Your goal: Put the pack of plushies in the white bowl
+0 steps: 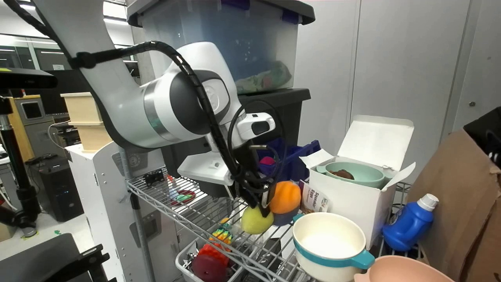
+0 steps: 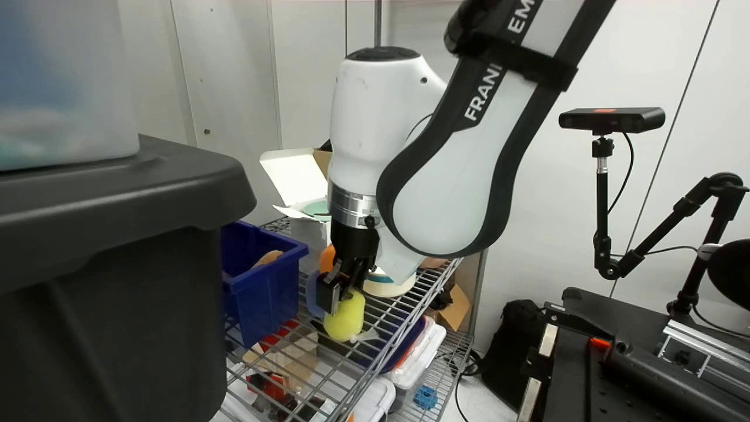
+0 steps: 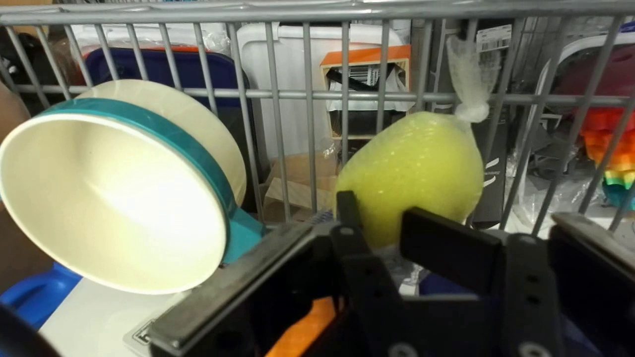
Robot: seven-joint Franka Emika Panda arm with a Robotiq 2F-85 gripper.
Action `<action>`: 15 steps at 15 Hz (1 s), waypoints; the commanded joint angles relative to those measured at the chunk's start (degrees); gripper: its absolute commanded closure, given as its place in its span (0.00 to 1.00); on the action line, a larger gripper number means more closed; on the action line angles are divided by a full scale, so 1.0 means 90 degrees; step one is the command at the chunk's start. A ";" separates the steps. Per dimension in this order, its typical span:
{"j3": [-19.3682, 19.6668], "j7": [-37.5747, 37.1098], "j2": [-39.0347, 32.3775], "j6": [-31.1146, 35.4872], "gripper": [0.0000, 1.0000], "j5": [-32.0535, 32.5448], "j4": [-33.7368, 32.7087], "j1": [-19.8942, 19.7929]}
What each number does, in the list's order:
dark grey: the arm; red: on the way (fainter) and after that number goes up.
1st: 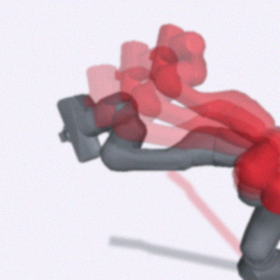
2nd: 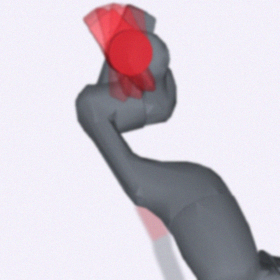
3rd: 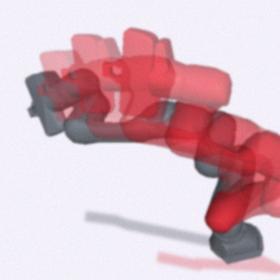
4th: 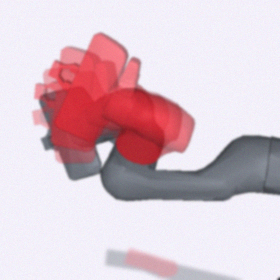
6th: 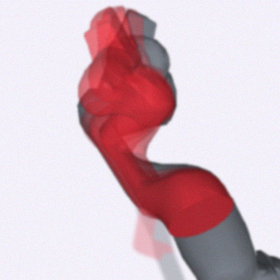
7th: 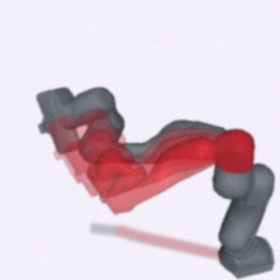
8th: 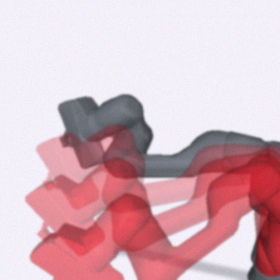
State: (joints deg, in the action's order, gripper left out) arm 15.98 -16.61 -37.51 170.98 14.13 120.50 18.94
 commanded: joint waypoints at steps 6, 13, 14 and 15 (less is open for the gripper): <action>0.0025 0.0106 -0.0109 0.0058 0.99 -0.0175 -0.0009 0.0013; 0.0025 0.0169 0.0394 0.0063 0.99 -0.0148 0.0277 -0.0002; 0.0044 0.0171 0.0557 0.0073 0.99 -0.0131 0.0360 0.0014; 0.0059 0.0165 0.0692 0.0077 0.99 -0.0116 0.0422 0.0027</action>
State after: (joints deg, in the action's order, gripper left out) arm 16.32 -16.52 -36.33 170.98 14.11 120.89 18.73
